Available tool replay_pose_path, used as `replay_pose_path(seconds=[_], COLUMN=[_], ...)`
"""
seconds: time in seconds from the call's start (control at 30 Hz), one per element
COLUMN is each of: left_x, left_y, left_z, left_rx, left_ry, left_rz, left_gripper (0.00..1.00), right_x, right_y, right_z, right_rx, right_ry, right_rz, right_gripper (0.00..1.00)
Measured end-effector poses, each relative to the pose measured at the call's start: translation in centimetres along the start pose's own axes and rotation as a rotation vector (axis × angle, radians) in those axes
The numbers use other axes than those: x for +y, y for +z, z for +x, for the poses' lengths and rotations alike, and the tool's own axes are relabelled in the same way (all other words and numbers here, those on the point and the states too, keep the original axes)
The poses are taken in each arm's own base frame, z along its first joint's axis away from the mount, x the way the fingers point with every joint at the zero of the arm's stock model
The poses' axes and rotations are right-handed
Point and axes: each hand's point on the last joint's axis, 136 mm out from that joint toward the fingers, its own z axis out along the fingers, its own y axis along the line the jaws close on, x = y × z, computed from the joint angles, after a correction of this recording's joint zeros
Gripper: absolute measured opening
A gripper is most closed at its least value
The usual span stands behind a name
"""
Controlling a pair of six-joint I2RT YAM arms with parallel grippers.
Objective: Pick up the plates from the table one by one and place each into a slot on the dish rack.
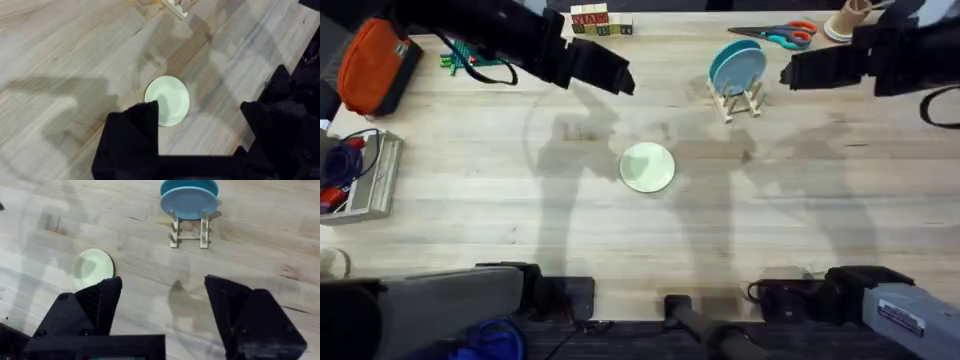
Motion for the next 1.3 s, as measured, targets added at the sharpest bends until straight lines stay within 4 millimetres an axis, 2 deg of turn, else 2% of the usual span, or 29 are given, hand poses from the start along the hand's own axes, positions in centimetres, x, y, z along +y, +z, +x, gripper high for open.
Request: replay_pose_path(seconds=[0.27, 0.33, 0.4, 0.53, 0.57, 0.6, 1.0, 1.3], left_x=[0.2, 0.2, 0.2, 0.2, 0.2, 0.2, -1.2, -1.5], left_y=[0.2, 0.2, 0.2, 0.2, 0.2, 0.2, 0.1, 0.1], left_z=[0.0, 0.0, -0.1, -0.3, -0.3, -0.3, -1.0, -0.9], left_rx=[0.001, 0.001, 0.000, -0.007, -0.008, -0.008, -0.049, -0.036], left_ry=[-0.007, -0.008, -0.012, -0.006, -0.005, -0.007, -0.041, -0.270], left_rz=[0.005, 0.005, 0.005, 0.003, 0.003, 0.004, 0.088, 0.107], left_gripper=[0.994, 0.968, 0.824, 0.209, 0.093, 0.057, 0.041, 0.041], right_x=[0.0, 0.0, 0.0, 0.0, 0.0, 0.0, 0.0, 0.0], right_y=[0.0, 0.0, 0.0, 0.0, 0.0, 0.0, 0.0, 0.0], right_z=[0.0, 0.0, 0.0, 0.0, 0.0, 0.0, -0.1, -0.1], right_rx=[-0.001, -0.002, -0.001, -0.002, -0.002, -0.002, -0.003, -0.003], right_ry=[-0.009, -0.011, -0.012, -0.012, -0.012, -0.012, -0.032, -0.038], right_rz=[0.000, 0.000, 0.000, 0.000, 0.000, 0.000, 0.000, 0.000], right_gripper=[0.995, 0.995, 0.995, 0.995, 0.995, 0.995, 0.994, 0.995])
